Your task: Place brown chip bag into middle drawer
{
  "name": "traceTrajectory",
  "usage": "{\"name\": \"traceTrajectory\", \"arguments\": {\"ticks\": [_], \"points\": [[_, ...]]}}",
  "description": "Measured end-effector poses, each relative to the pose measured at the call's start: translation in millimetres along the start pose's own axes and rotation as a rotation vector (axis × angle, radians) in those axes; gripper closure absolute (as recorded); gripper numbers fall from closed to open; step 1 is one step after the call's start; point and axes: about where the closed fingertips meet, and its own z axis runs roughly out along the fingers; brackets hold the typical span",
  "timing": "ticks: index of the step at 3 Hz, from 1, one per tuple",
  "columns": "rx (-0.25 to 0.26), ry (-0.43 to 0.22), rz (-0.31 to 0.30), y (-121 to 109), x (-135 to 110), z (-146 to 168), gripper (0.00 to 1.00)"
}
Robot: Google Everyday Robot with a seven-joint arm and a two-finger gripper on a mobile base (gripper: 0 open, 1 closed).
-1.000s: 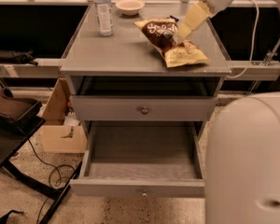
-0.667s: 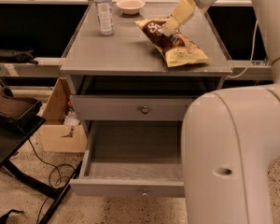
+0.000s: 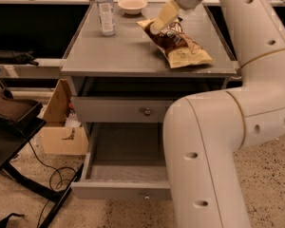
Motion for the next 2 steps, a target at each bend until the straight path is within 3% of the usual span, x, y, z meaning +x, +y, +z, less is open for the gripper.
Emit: {"name": "traceTrajectory", "arguments": {"ticks": [1,2], "points": [[-0.014,0.019,0.017,-3,4,44,0.00],[-0.061,0.091,0.045,6,21,101,0.23]]}}
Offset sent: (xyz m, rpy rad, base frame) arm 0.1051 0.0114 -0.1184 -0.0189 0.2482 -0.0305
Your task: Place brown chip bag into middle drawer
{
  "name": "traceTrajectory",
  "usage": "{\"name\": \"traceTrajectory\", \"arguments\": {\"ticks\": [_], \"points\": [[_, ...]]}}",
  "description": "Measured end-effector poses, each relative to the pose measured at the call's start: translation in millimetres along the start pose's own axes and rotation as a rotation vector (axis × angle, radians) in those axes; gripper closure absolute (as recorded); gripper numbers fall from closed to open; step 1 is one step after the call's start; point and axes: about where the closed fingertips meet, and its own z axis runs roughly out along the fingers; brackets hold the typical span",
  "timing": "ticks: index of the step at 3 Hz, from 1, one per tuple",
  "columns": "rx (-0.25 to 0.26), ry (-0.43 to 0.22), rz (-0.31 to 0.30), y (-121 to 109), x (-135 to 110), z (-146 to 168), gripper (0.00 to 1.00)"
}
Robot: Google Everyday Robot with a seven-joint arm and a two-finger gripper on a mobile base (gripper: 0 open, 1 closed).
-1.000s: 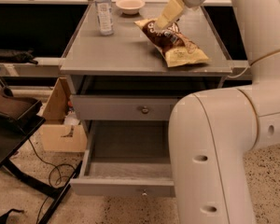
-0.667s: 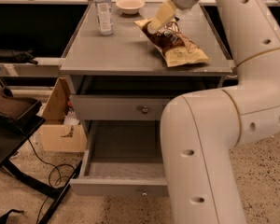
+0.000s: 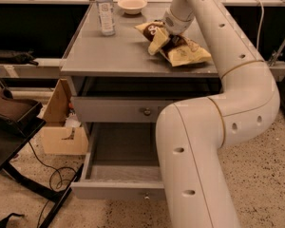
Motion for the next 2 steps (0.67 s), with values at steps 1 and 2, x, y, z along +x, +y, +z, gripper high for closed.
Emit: {"name": "traceTrajectory", "arguments": {"ticks": [1,2], "points": [[0.000,0.000,0.000,0.0,0.0,0.0,0.54],[0.000,0.000,0.000,0.0,0.0,0.0,0.77]]}}
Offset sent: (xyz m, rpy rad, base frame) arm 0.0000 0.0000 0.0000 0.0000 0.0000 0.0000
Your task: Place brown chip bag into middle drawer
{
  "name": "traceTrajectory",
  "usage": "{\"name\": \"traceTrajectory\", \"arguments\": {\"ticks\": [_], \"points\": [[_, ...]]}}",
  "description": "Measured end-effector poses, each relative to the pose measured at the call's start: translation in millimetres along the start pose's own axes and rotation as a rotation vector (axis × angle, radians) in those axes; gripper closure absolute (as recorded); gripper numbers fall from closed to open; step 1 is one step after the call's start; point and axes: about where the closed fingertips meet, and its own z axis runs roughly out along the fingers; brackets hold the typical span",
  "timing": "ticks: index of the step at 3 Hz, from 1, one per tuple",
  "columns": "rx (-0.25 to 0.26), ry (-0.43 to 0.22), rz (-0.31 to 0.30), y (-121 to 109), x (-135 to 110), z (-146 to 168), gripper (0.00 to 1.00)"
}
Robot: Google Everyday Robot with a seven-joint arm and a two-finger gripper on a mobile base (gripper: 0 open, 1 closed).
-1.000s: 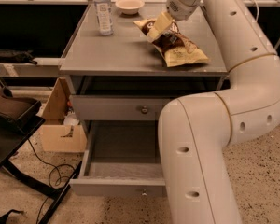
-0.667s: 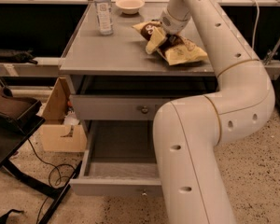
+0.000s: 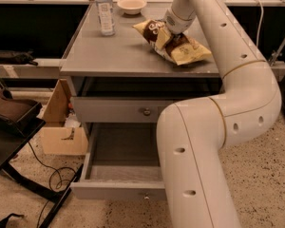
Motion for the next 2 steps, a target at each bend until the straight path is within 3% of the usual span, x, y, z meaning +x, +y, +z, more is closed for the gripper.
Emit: {"name": "traceTrajectory", "arguments": {"ticks": [1,2], "points": [[0.005,-0.004,-0.002,-1,-2,-5,0.98],[0.073,-0.069,-0.029,-15,-7,-59,1.00]]}}
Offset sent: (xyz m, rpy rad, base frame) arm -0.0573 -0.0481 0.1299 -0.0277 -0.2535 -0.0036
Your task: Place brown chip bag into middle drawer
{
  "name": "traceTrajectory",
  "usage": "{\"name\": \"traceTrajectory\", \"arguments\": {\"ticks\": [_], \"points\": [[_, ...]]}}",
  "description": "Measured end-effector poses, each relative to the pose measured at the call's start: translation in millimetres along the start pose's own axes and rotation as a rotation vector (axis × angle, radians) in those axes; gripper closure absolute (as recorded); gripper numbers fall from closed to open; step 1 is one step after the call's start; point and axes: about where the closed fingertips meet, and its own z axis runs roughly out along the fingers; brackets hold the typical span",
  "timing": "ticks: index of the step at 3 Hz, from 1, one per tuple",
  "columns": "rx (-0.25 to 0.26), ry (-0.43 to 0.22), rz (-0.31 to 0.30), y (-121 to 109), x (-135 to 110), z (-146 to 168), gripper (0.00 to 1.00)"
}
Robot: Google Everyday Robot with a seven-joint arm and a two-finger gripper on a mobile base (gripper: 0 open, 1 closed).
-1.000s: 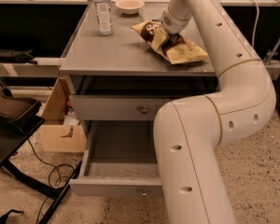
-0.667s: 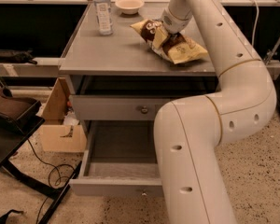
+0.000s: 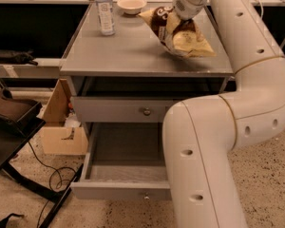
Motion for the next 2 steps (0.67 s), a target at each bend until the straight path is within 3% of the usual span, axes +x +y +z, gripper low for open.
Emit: {"name": "traceTrajectory", "arguments": {"ticks": [1,2], "points": [[0.068,-0.064,-0.041,-19,3,-69,1.00],[0.098,-0.088,-0.055,-26,13,-100,1.00]]}}
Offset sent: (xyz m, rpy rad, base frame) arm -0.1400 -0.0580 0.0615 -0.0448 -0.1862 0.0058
